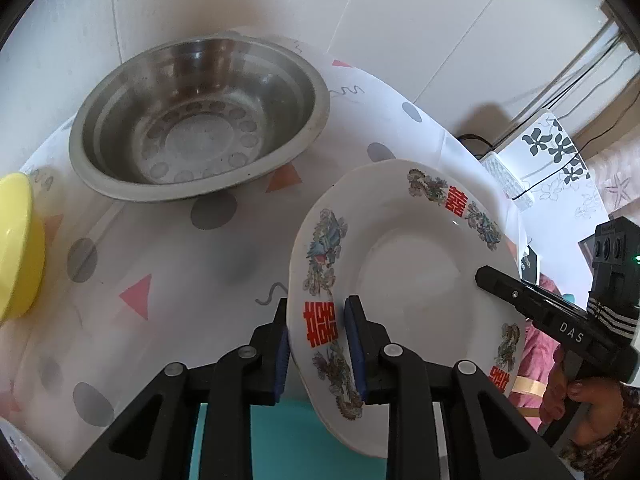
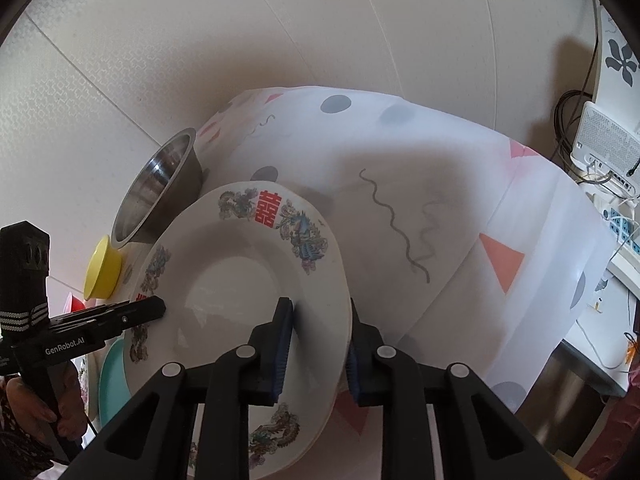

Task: Organize plates and bowls
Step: 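Carry the dragon-pattern plate over the teal plate with the right gripper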

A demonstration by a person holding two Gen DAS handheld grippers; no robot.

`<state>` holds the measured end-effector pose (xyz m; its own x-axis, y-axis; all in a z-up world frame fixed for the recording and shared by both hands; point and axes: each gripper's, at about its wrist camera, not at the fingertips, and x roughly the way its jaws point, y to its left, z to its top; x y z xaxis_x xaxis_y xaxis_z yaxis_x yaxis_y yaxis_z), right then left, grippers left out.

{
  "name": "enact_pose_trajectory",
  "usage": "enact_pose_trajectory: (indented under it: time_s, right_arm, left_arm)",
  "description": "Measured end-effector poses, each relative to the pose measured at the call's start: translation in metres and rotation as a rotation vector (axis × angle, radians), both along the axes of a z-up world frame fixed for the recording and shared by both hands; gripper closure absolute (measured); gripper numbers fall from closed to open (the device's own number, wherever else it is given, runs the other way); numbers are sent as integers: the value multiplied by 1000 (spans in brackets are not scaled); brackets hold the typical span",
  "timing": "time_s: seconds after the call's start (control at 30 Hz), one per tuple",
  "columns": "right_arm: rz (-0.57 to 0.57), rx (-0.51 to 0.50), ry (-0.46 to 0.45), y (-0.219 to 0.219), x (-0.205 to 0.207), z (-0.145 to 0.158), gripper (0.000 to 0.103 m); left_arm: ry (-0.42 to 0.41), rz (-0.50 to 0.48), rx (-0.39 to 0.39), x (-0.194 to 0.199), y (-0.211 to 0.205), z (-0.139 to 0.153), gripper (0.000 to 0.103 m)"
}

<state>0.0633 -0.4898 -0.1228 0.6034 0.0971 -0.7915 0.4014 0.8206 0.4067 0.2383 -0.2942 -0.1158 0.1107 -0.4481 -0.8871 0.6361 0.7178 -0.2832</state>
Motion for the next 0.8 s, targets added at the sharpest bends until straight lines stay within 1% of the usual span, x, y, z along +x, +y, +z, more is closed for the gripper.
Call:
enact_pose_trajectory:
  time_s: [0.33, 0.43, 0.8]
  right_arm:
    - [3, -6, -22, 1, -4, 8, 80]
    - [2, -5, -32, 1, -9, 13, 80]
    - [33, -14, -63, 11, -5, 37, 81]
  left_arm:
    - [-23, 6, -12, -6, 4, 3, 77]
    - [-27, 15, -24, -7, 8, 8, 77]
    - [-52, 56, -49, -11, 31, 28, 76]
